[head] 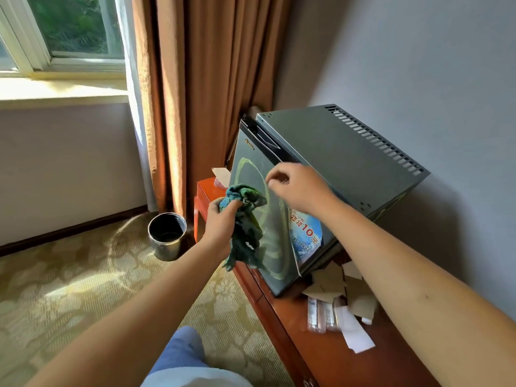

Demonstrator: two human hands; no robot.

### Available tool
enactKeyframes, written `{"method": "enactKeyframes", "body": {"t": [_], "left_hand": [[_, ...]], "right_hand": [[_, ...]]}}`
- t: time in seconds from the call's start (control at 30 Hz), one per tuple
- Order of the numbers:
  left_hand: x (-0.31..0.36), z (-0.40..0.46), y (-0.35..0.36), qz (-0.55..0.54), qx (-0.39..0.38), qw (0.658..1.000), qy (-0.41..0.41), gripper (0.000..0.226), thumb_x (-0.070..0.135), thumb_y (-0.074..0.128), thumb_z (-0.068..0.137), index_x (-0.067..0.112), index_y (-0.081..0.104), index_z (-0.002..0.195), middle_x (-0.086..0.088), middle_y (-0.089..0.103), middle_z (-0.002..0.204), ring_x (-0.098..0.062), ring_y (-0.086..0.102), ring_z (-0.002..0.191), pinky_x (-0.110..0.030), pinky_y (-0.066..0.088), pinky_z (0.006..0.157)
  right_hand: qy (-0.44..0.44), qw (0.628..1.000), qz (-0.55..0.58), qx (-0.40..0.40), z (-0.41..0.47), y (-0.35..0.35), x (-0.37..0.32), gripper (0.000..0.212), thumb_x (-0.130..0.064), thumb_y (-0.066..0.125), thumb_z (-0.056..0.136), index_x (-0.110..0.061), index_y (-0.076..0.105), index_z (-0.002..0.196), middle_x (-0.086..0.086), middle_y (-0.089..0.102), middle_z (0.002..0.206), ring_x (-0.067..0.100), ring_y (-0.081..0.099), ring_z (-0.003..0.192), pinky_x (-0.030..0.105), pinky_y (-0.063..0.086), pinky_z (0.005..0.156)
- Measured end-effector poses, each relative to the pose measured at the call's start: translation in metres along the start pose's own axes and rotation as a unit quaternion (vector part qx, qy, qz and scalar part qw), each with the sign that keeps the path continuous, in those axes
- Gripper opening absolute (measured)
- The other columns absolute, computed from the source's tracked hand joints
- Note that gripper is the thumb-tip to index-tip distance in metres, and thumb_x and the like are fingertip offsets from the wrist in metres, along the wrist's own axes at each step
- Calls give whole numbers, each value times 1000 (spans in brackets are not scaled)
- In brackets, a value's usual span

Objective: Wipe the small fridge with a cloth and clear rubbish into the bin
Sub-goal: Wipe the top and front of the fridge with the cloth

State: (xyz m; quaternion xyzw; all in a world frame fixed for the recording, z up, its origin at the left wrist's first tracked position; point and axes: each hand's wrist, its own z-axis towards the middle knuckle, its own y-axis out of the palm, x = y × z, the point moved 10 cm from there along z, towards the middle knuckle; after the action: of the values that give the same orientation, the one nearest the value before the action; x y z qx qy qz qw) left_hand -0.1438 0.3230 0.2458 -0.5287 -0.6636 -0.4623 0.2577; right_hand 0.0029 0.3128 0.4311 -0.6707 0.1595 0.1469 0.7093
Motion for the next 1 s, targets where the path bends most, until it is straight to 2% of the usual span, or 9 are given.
{"method": "enactKeyframes", "body": {"t": [0.17,0.33,0.47,0.57,0.63,0.77,0.87,0.9,1.0], "left_hand": [[6,3,20,65,-6,997,45,30,37,67,90,29,51,114,-6,65,110,-21,66,98,-41,59,82],[17,19,49,96,-28,994,52,33,36,64,93,27,46,119,-3,64,109,-13,67,91,-28,57,68],[19,31,64,120,-18,991,53,48,43,64,94,33,32,127,4,55,116,-7,63,93,-29,56,75],[13,38,69,117,-7,992,40,50,48,61,93,40,24,125,0,61,114,-18,70,89,-46,61,82],[11,42,69,131,1,990,51,50,54,60,90,45,24,124,-3,61,121,-21,70,95,-48,60,84],[9,47,70,136,12,987,87,45,56,61,87,54,29,119,-4,55,129,-24,65,108,-45,61,85],[18,37,79,184,5,973,139,34,41,58,99,48,37,125,1,39,137,-12,57,112,-19,53,87],[19,35,83,205,3,968,147,33,40,57,100,46,40,128,0,35,139,-13,54,114,-19,50,89],[17,30,87,224,-5,963,149,37,43,60,97,44,45,131,3,24,148,-18,44,126,-33,44,104]], "right_hand": [[33,992,-9,120,24,-43,32,14,-24,54,93,-29,66,93,-13,67,81,6,62,71,29,54,66],[18,993,-69,99,53,-39,39,4,-25,55,94,-28,57,96,-10,63,81,9,58,72,33,52,65],[3,994,-90,61,80,-24,35,2,-28,54,94,-28,56,94,-8,62,77,11,57,71,35,52,65],[-12,994,-99,37,96,-9,32,2,-27,53,93,-27,54,92,-4,58,70,15,55,66,40,52,63],[-13,994,-92,58,102,-3,34,3,-27,53,94,-27,54,91,-1,55,65,15,53,62,39,50,58],[-17,988,-83,126,102,-2,40,3,-30,54,92,-27,55,90,-4,51,58,11,51,56,30,44,50],[-22,989,-65,134,103,-3,43,4,-29,55,91,-26,57,90,-4,52,58,12,52,56,29,44,50],[-24,988,-65,136,103,-3,43,4,-29,54,91,-26,57,90,-4,51,57,12,52,56,29,43,50],[-33,987,-64,143,102,-2,43,3,-28,54,91,-26,56,90,-6,49,57,11,52,56,29,43,50]]}}
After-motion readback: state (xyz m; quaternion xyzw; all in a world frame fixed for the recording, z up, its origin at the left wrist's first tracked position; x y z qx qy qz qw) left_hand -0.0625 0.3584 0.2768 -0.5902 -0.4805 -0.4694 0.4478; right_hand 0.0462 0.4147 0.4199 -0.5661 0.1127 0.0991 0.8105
